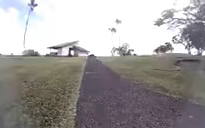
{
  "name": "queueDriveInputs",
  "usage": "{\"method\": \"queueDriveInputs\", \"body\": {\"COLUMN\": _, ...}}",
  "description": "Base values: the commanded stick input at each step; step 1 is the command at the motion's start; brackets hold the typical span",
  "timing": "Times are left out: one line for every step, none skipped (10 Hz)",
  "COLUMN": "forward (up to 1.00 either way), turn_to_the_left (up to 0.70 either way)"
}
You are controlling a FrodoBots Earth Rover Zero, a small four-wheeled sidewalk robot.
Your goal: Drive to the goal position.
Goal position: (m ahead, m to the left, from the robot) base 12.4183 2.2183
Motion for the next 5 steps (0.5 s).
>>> {"method": "queueDriveInputs", "body": {"forward": 0.85, "turn_to_the_left": 0.0}}
{"method": "queueDriveInputs", "body": {"forward": 0.85, "turn_to_the_left": -0.11}}
{"method": "queueDriveInputs", "body": {"forward": 0.85, "turn_to_the_left": -0.26}}
{"method": "queueDriveInputs", "body": {"forward": 0.85, "turn_to_the_left": -0.23}}
{"method": "queueDriveInputs", "body": {"forward": 0.85, "turn_to_the_left": 0.0}}
